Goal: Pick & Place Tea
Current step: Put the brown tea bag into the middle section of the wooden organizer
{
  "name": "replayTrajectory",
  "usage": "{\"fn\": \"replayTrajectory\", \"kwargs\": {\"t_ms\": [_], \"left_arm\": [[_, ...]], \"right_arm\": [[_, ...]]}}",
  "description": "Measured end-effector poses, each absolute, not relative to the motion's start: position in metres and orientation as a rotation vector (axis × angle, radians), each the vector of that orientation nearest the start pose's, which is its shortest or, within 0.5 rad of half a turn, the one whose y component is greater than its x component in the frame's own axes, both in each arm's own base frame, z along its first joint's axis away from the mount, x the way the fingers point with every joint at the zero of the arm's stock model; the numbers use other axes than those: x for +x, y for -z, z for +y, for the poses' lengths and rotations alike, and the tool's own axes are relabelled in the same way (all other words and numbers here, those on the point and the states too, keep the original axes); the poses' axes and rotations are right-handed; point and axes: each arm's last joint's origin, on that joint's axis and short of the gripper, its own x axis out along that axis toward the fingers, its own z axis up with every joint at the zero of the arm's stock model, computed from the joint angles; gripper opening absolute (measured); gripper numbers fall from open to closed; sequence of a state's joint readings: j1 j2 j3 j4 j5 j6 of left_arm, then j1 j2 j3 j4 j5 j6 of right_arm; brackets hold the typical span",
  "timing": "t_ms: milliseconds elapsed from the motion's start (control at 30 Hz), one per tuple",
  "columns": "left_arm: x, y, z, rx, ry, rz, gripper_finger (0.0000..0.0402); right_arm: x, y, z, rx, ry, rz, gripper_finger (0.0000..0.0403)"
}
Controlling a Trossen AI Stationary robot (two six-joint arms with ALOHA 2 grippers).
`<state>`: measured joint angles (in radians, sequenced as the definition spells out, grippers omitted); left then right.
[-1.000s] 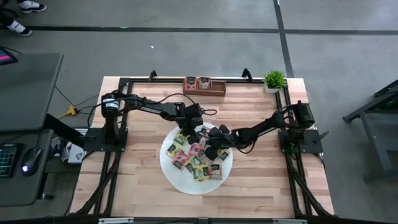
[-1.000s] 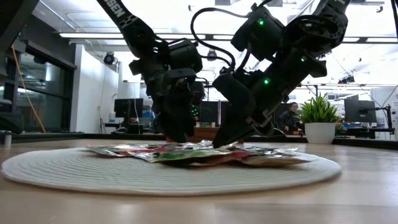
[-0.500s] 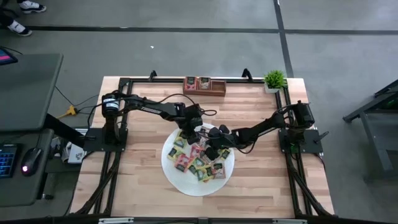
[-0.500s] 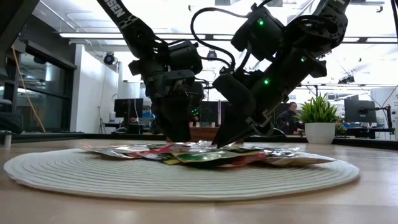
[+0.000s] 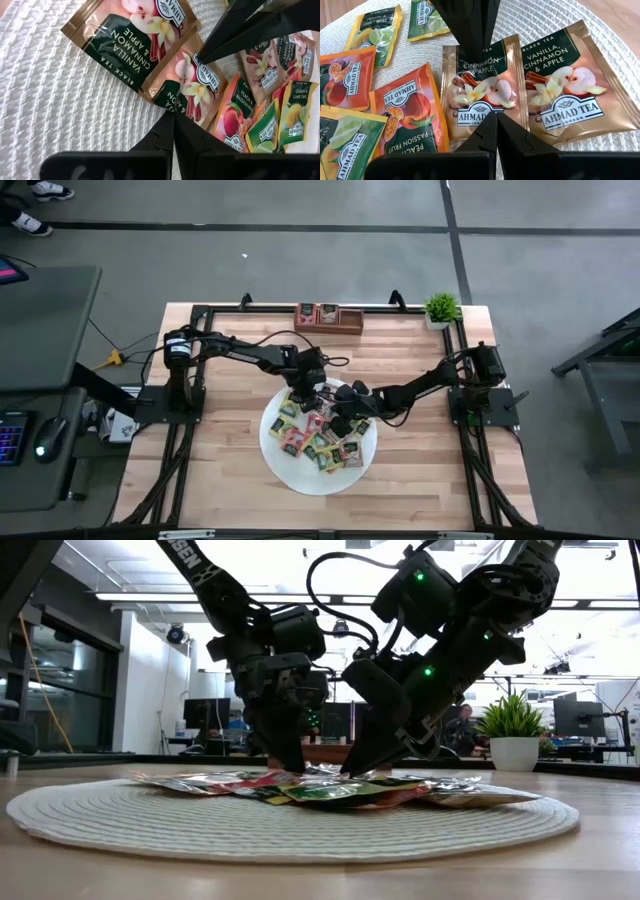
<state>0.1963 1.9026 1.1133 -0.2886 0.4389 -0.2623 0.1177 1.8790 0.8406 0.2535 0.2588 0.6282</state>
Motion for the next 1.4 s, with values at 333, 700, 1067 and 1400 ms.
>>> {"fn": "replayTrajectory", "kwargs": {"t_ms": [333, 700, 1067, 1400], "left_arm": [[0.359, -0.139, 0.066, -0.567, 0.093, 1.055, 0.0], [0.359, -0.138, 0.066, -0.551, 0.113, 1.058, 0.0], [0.351, -0.169, 0.069, -0.454, 0.097, 0.993, 0.0], [0.342, -0.209, 0.087, -0.179, 0.065, 0.995, 0.0]], "right_arm": [[0.343, -0.117, 0.033, 0.453, 0.342, 0.671, 0.0], [0.327, -0.192, 0.027, 0.355, 0.399, 0.455, 0.0], [0.293, -0.236, 0.015, 0.303, 0.492, 0.433, 0.0], [0.284, -0.228, 0.016, 0.429, 0.483, 0.563, 0.0]]}}
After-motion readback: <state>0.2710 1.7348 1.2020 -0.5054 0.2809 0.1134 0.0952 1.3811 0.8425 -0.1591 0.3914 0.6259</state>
